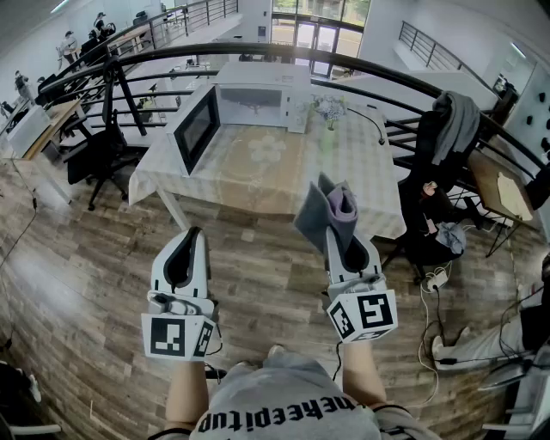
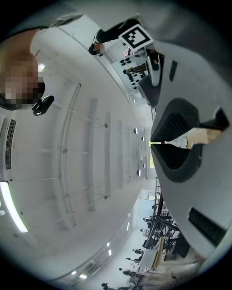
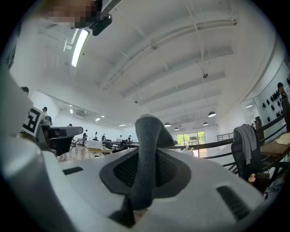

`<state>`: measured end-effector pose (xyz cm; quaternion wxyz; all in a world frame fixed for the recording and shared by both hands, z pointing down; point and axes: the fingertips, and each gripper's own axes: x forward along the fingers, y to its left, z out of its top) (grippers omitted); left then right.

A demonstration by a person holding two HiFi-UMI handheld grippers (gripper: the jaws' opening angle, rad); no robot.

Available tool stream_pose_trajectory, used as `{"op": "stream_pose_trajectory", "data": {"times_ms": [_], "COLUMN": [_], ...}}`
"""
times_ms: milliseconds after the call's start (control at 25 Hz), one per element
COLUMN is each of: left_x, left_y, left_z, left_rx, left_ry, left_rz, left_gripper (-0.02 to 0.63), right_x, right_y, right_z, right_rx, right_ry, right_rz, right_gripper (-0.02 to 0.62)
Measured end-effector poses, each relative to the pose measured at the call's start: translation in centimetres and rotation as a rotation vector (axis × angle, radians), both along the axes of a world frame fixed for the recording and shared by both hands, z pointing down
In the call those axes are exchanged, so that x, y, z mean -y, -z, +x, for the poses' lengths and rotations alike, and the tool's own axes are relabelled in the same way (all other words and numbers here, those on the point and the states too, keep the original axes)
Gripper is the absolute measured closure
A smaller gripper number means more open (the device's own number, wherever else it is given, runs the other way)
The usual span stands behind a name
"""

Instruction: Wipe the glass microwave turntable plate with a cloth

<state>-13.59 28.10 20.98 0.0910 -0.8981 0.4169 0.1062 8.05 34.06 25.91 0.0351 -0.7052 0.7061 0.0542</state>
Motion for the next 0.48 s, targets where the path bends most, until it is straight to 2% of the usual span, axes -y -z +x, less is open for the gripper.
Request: {"op": "stream_pose_trajectory", "data": {"times_ms": [480], "left_x": [0.2], "left_y": [-0.2], "left_z": [2.0], "left_rx": [-0.004], "left_ry": [0.028], "left_rz": [0.01], "left_gripper": [0.591], "right_x": [1.0], "right_y": [-0.6], "right_z": [1.9], "right_rx": [-0.007], "right_ry": [0.025], "right_rz": [0.003], "right_gripper": [0.538]}}
